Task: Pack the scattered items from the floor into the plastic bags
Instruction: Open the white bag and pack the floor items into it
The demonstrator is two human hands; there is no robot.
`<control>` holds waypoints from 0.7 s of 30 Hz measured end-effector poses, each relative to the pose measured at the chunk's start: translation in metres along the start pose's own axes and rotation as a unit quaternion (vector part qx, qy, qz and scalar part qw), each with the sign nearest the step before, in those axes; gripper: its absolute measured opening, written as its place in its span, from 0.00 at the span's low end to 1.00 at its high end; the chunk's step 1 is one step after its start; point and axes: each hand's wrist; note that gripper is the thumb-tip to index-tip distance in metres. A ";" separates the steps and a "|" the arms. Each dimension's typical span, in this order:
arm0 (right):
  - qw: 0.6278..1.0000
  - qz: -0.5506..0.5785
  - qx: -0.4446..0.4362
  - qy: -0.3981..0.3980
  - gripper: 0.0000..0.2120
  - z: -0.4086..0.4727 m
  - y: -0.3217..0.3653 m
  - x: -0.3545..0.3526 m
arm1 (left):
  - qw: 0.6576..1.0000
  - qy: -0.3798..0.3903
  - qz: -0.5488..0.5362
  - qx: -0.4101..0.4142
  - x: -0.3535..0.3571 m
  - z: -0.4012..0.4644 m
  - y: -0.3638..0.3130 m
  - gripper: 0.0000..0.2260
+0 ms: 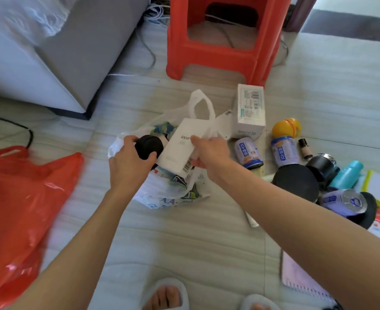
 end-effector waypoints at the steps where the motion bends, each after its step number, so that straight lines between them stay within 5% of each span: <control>1: 0.999 0.043 0.022 0.002 0.08 0.006 -0.002 -0.001 | 1.000 -0.005 0.003 -0.003 0.002 0.003 0.002 0.22; 4: 0.990 0.126 0.054 0.018 0.15 0.016 -0.019 -0.010 | 0.999 -0.002 -0.029 -0.029 0.001 0.012 0.005 0.22; 7: 0.992 -0.113 -0.009 -0.055 0.15 0.019 -0.030 -0.013 | 1.000 -0.028 0.001 -0.013 0.000 0.018 0.007 0.22; 11: 0.930 -0.333 -0.139 -0.068 0.18 0.012 -0.023 -0.003 | 0.994 -0.092 0.058 0.012 0.001 0.017 0.011 0.18; 15: 0.831 -0.514 -0.175 0.121 0.22 0.009 -0.025 0.012 | 0.978 -0.142 0.134 0.077 0.004 0.022 0.027 0.12; 18: 0.759 -0.601 -0.137 0.209 0.17 0.011 -0.045 0.017 | 0.972 -0.056 0.207 0.092 0.008 0.024 0.034 0.13; 21: 0.700 -0.670 -0.153 0.194 0.15 0.010 -0.060 0.006 | 0.966 0.020 0.234 0.111 0.017 0.013 0.040 0.12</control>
Point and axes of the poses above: each hand's wrist, its own z-axis towards the middle knuckle, its own x-axis out of the palm, y = z × x, and after that the axes turned 13 degrees about y, right-handed
